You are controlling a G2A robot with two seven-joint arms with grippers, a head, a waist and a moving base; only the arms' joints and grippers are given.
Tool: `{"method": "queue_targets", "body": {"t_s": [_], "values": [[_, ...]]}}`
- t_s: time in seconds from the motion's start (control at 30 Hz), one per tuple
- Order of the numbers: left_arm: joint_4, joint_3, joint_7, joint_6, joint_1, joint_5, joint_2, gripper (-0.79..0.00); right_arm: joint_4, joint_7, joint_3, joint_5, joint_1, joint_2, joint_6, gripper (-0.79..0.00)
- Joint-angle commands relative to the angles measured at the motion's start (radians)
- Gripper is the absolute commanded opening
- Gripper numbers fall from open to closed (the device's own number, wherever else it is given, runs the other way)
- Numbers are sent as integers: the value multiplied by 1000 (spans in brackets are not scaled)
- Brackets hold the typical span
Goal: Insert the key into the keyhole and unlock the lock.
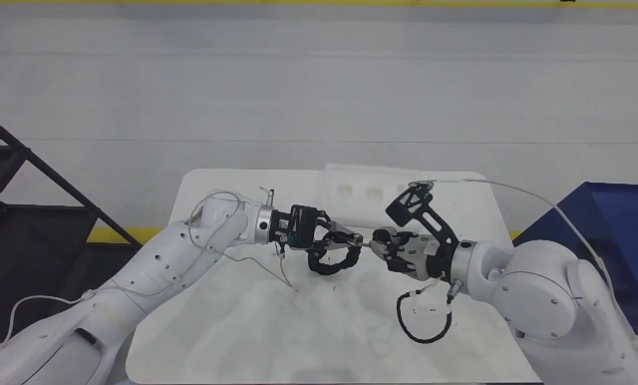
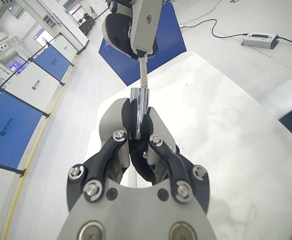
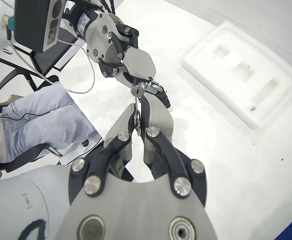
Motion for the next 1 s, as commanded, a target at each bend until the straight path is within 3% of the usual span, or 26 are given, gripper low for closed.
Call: {"method": "queue_targets", "body": {"t_s": [0.0,0.97], "values": [[0,-3,-1,-6,2,1,-1,-785,1,-2,-2,-4,2,0,3,-785],[31,-43,49,-70,26,-9,-24,-785,44,-25,-25,31,35,-2,20,-785]]}}
